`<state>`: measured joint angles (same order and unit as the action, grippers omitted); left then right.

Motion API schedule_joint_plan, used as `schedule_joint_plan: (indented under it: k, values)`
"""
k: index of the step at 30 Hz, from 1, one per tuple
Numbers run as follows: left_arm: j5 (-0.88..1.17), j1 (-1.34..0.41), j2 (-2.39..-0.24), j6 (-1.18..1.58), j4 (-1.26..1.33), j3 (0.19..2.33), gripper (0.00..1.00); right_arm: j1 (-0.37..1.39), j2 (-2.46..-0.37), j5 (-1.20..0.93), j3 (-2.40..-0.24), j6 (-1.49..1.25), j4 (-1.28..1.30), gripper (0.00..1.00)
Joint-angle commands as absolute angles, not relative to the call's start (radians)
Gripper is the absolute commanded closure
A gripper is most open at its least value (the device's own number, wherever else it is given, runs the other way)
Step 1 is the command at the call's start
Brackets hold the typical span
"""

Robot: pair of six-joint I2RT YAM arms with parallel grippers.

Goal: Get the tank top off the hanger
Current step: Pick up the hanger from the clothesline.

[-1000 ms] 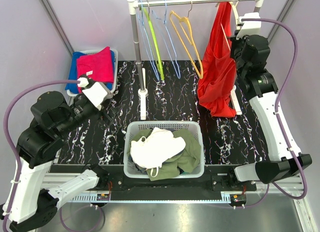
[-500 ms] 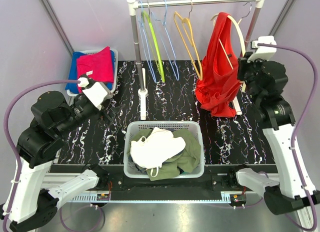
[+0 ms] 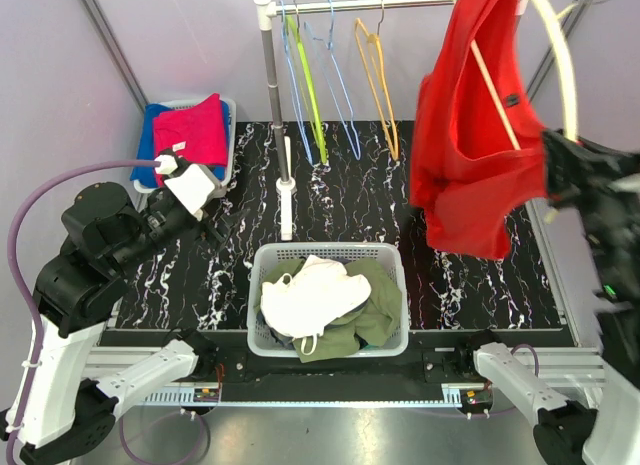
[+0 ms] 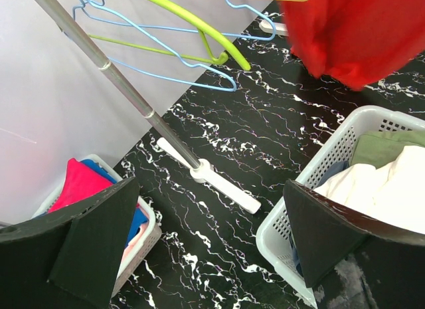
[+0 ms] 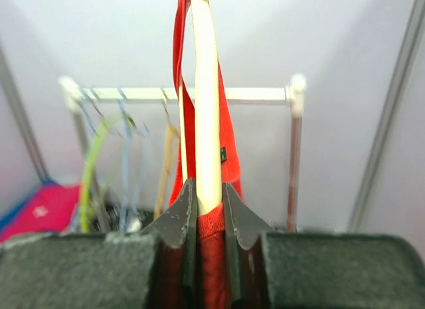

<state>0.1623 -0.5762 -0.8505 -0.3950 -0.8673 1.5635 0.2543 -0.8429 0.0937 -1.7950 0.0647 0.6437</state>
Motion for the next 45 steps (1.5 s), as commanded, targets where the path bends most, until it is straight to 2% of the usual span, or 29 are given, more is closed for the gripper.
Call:
schedule_joint_plan:
  k: [1,19,28,34,38,45]
  values:
    - [0.198,-0.565,-0.830,-0.390,-0.825,1.562,0.01,0.252,-0.805,-0.101,-1.962,0.028,0.384,1.00]
    - [0.238,-0.526,-0.785,-0.371,-0.831,1.549,0.01,0.252,-1.034,-0.402,-2.483,-0.201,0.463,1.00]
    - [0.250,-0.514,-0.764,-0.368,-0.831,1.546,0.01,0.253,-1.143,-0.491,-2.510,-0.242,0.459,1.00]
    - [0.265,-0.506,-0.773,-0.362,-0.831,1.536,0.01,0.252,-1.221,-0.518,-2.528,-0.298,0.293,1.00]
    - [0.267,-0.505,-0.781,-0.367,-0.830,1.531,0.01,0.252,-1.319,-0.499,-2.624,-0.339,0.227,1.00]
    - [0.262,-0.505,-0.781,-0.370,-0.827,1.513,0.01,0.253,-1.381,-0.459,-2.628,-0.388,0.120,1.00]
